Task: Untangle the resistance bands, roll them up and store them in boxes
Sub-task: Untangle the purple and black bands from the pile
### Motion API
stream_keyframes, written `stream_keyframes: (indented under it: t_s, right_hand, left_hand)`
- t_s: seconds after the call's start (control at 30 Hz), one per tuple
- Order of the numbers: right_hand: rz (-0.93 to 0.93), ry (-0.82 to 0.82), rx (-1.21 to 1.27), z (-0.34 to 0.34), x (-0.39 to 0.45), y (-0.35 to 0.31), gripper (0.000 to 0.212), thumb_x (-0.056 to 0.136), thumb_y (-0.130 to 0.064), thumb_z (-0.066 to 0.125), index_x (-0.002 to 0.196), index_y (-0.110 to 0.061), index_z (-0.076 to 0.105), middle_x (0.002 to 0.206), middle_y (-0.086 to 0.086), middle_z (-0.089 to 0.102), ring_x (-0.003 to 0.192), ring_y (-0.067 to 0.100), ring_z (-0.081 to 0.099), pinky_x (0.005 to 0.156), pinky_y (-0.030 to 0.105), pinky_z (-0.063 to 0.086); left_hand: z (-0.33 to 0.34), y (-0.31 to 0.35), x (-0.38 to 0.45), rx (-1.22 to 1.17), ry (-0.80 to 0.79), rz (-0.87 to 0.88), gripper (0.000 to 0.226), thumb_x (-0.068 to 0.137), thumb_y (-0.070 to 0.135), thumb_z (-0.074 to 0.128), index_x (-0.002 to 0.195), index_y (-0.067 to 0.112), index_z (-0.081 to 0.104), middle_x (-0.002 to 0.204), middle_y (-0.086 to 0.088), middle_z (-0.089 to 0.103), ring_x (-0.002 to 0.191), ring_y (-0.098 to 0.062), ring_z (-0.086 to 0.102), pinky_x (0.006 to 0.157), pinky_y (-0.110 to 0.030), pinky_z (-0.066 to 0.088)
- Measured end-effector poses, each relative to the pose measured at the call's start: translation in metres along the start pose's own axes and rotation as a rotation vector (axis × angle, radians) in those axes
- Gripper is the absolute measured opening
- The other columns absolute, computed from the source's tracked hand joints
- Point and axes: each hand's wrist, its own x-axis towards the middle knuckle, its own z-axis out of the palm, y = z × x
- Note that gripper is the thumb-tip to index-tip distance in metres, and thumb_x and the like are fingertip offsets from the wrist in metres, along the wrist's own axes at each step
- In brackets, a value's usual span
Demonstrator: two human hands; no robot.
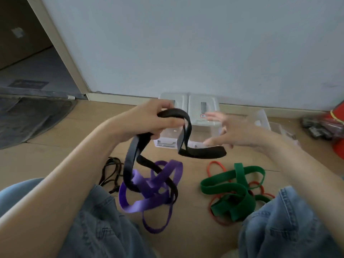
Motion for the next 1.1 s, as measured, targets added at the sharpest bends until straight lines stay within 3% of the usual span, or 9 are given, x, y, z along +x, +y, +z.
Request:
stream_keyframes:
  t_s: [0.1, 0.23, 0.43, 0.57, 0.67, 0.77, 0.93, 1.0, 1.1]
  right_hand:
    - [-0.183, -0.193, 0.244, 0.013, -0.003, -0.016, 0.068, 0.068, -0.039, 0.080, 0.127, -0.043, 0.044, 0.122, -0.028, 0.056, 0.063, 0.008, 0.058, 0.051, 0.018, 0.045]
    - [-0.253, -0.115, 0.336, 0.025, -0.005, -0.033, 0.008, 0.083, -0.016, 0.067, 0.090, -0.016, 0.064, 0.074, 0.003, 0.065, 0.051, 0.014, 0.057, 0.048, 0.023, 0.047]
    - [-0.444, 0.031, 0.890, 0.002, -0.009, -0.045, 0.016, 0.075, -0.020, 0.067, 0.084, -0.008, 0.061, 0.067, 0.001, 0.062, 0.046, 0.009, 0.051, 0.041, 0.016, 0.038]
    - [-0.429, 0.232, 0.999, -0.007, -0.010, -0.037, 0.011, 0.078, -0.017, 0.059, 0.083, -0.008, 0.059, 0.065, 0.001, 0.060, 0.046, 0.009, 0.046, 0.043, 0.017, 0.035]
    - [-0.319, 0.245, 0.852, -0.018, -0.011, -0.023, 0.016, 0.074, -0.024, 0.063, 0.079, -0.010, 0.058, 0.066, 0.001, 0.059, 0.046, 0.010, 0.046, 0.043, 0.018, 0.036]
    - [-0.042, 0.064, 0.243, -0.015, -0.011, -0.007, 0.024, 0.074, -0.026, 0.072, 0.089, -0.011, 0.062, 0.072, -0.003, 0.066, 0.050, 0.009, 0.055, 0.045, 0.019, 0.043]
    - [0.001, -0.097, 0.121, 0.001, -0.006, -0.011, 0.083, 0.054, -0.054, 0.078, 0.127, -0.041, 0.041, 0.126, -0.026, 0.049, 0.053, -0.001, 0.054, 0.046, 0.014, 0.042]
    - [-0.151, -0.069, 0.235, 0.008, -0.003, -0.019, 0.067, 0.057, -0.049, 0.079, 0.116, -0.043, 0.049, 0.117, -0.029, 0.056, 0.051, -0.002, 0.051, 0.047, 0.014, 0.044]
    - [-0.234, 0.048, 0.329, 0.022, 0.002, -0.033, 0.024, 0.084, -0.016, 0.068, 0.104, -0.008, 0.058, 0.085, -0.001, 0.066, 0.052, 0.011, 0.058, 0.048, 0.024, 0.049]
  left_hand:
    - [0.023, 0.000, 0.007, 0.168, -0.054, -0.034, 0.017, 0.083, 0.024, 0.068, 0.091, 0.014, 0.056, 0.054, 0.010, 0.051, 0.046, -0.010, 0.045, 0.046, -0.017, 0.040]
    - [0.017, -0.009, 0.008, 0.159, 0.015, -0.009, 0.013, 0.082, 0.019, 0.070, 0.084, 0.013, 0.059, 0.058, 0.008, 0.053, 0.051, -0.007, 0.048, 0.052, -0.016, 0.042]
    - [0.035, -0.050, 0.018, 0.230, -0.129, -0.064, 0.016, 0.091, 0.014, 0.057, 0.099, 0.002, 0.061, 0.094, -0.010, 0.066, 0.082, -0.007, 0.061, 0.072, -0.010, 0.046]
    - [0.039, -0.064, 0.019, 0.440, -0.212, -0.194, 0.019, 0.096, 0.028, 0.048, 0.078, 0.022, 0.052, 0.076, 0.007, 0.058, 0.072, -0.005, 0.056, 0.069, -0.016, 0.041]
    - [0.013, -0.037, 0.012, 0.284, 0.012, -0.016, 0.027, 0.094, 0.038, 0.050, 0.073, 0.021, 0.052, 0.060, 0.008, 0.058, 0.061, -0.006, 0.056, 0.066, -0.015, 0.042]
    - [-0.012, -0.004, 0.001, -0.212, 0.153, 0.190, 0.021, 0.093, 0.035, 0.050, 0.077, 0.023, 0.051, 0.052, 0.010, 0.044, 0.048, -0.007, 0.043, 0.060, -0.023, 0.048]
    - [0.011, -0.004, 0.016, 0.398, 0.148, 0.040, 0.019, 0.091, 0.028, 0.056, 0.090, 0.010, 0.056, 0.052, 0.009, 0.044, 0.042, 0.000, 0.041, 0.050, -0.015, 0.037]
    - [0.017, -0.001, 0.020, 0.374, 0.124, 0.080, 0.017, 0.089, 0.028, 0.059, 0.089, 0.011, 0.057, 0.050, 0.010, 0.049, 0.043, 0.002, 0.043, 0.047, -0.012, 0.036]
    - [0.013, 0.003, 0.021, 0.314, 0.128, 0.102, 0.013, 0.089, 0.030, 0.058, 0.083, 0.019, 0.055, 0.049, 0.018, 0.049, 0.046, 0.003, 0.043, 0.046, -0.007, 0.033]
